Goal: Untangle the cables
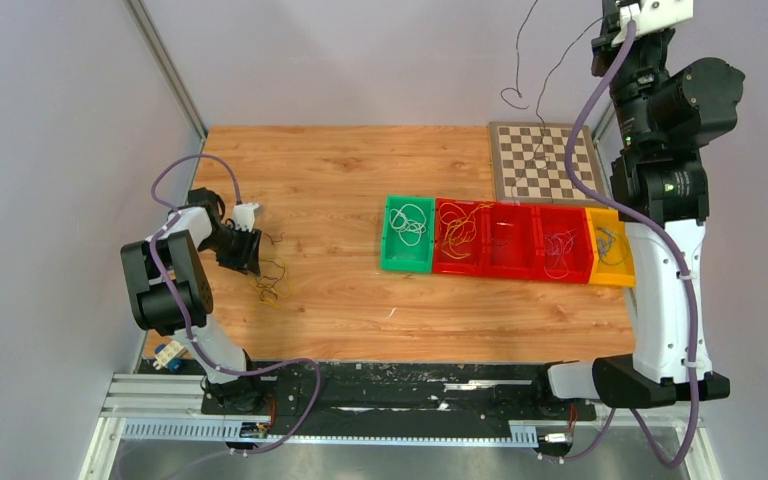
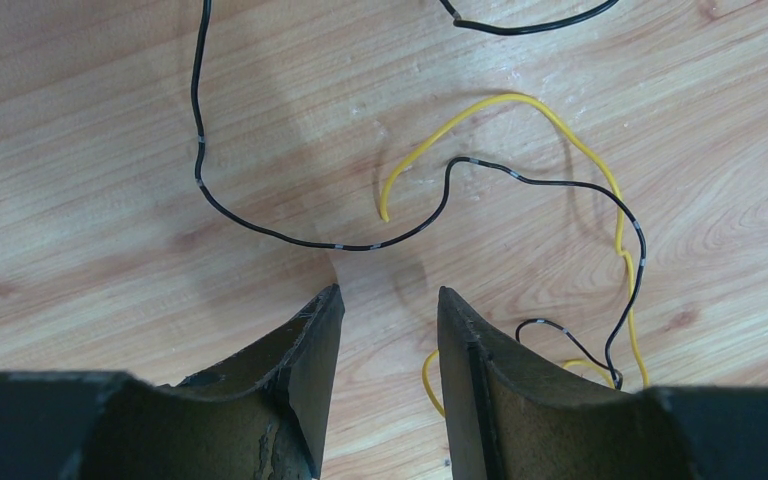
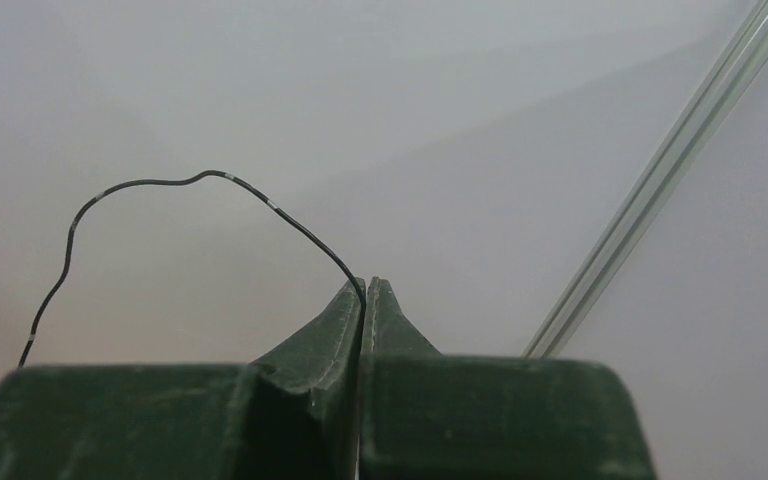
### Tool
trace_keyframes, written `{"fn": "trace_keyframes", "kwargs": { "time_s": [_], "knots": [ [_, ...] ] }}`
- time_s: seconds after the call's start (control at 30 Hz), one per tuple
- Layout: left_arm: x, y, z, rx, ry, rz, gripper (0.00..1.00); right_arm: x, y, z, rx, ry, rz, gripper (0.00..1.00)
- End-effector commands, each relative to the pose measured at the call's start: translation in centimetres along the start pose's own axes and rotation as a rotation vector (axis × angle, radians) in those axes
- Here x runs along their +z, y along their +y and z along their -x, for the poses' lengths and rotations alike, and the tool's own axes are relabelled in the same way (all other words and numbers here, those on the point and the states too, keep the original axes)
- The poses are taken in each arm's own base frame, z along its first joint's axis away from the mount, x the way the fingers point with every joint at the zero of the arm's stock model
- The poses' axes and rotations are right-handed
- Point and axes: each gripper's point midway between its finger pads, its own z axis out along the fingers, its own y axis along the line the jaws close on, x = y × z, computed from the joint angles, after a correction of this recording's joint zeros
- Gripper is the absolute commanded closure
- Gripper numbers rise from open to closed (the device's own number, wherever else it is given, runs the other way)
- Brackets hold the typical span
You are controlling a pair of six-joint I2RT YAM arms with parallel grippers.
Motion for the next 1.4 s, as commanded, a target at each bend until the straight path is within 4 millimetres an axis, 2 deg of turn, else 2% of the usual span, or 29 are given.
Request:
{"fn": "trace_keyframes", "kwargs": {
  "time_s": [0.0, 0.1, 0.53, 0.7, 0.87, 0.97, 1.17, 1.37],
  "knots": [
    [0.1, 0.8, 1.0, 0.015, -0.027, 0.004, 0.51, -1.1, -1.4, 3.3, -0.02, -0.083, -0.029, 1.0],
    [0.1, 0.8, 1.1, 0.012, -0.026, 0.002, 0.51, -1.5, -1.0, 2.4, -0.031, -0.059, -0.018, 1.0],
    [0.0, 0.7, 1.2, 0.004, -0.027, -0.003, 0.51, -4.7, 3.7, -6.1, 0.092, 0.146, 0.087, 1.0],
    [0.0, 0.7, 1.2, 0.004, -0.027, -0.002, 0.51, -6.7, 3.8, -9.3, 0.077, 0.236, 0.054, 1.0],
    [-0.1, 0.7, 1.2, 0.008, -0.028, 0.001, 0.51, -9.5, 2.5, -12.5, 0.044, 0.351, -0.038, 1.0],
    [0.0, 0.8, 1.2, 0.01, -0.028, 0.0, 0.51, -10.9, 3.3, -15.3, 0.06, 0.434, -0.038, 1.0],
    [0.0, 0.9, 1.4, 0.011, -0.022, -0.001, 0.51, -13.2, 5.5, -21.3, 0.203, 0.625, -0.062, 1.0],
    [0.0, 0.9, 1.3, 0.011, -0.021, -0.001, 0.51, -14.0, 7.9, -25.0, 0.418, 0.726, -0.127, 1.0]
  ]
}}
